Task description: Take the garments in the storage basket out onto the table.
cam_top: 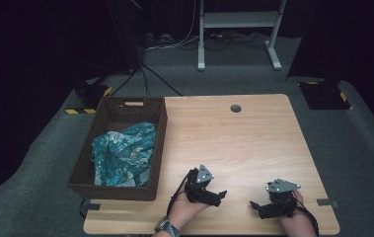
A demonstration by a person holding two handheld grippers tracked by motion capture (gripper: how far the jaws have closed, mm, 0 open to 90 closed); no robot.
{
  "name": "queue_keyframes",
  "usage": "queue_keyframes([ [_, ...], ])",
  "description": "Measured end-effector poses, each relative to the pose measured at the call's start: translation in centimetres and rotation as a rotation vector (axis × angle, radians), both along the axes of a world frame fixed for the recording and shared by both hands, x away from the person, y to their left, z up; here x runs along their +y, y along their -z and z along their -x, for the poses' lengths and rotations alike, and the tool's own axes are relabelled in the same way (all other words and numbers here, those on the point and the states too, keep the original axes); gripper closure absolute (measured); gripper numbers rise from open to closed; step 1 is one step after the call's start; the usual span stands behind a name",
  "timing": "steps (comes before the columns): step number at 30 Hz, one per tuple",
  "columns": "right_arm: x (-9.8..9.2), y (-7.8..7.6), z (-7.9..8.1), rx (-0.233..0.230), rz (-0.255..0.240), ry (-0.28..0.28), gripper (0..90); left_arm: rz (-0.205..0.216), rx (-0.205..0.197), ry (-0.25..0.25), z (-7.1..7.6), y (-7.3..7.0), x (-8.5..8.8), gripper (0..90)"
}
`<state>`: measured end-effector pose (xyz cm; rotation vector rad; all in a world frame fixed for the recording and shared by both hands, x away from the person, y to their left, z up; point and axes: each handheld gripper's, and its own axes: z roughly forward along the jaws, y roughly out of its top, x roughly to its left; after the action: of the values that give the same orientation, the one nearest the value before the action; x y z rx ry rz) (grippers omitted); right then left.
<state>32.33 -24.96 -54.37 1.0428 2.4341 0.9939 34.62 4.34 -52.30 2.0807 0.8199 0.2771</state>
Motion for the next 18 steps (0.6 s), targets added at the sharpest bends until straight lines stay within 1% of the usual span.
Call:
queue_keyframes([
  [1,0.00,0.00,0.01,0.000,0.000,-0.002,0.2,-0.054,0.018,-0.012,-0.22,1.35,-0.15,4.0],
  [3,0.00,0.00,0.01,-0.001,0.000,-0.004,0.2,-0.073,0.024,-0.022,-0.34,1.88,-0.13,4.0],
  [7,-0.01,0.01,0.07,-0.001,-0.001,-0.005,0.2,-0.065,0.011,-0.016,-0.40,1.65,-0.06,4.0],
  [9,-0.01,0.01,0.07,-0.001,-0.001,-0.005,0.2,-0.058,0.024,-0.023,-0.38,1.77,0.05,4.0],
  [11,-0.01,0.01,0.08,-0.001,-0.001,-0.004,0.2,-0.057,0.020,-0.020,-0.30,1.75,0.06,3.7],
  [15,0.00,0.01,0.08,-0.001,-0.001,-0.004,0.2,-0.057,0.027,-0.016,-0.33,1.81,0.05,3.4],
  [18,0.00,0.01,0.10,-0.001,-0.001,-0.004,0.2,-0.048,0.031,-0.019,-0.44,1.81,0.12,2.9],
])
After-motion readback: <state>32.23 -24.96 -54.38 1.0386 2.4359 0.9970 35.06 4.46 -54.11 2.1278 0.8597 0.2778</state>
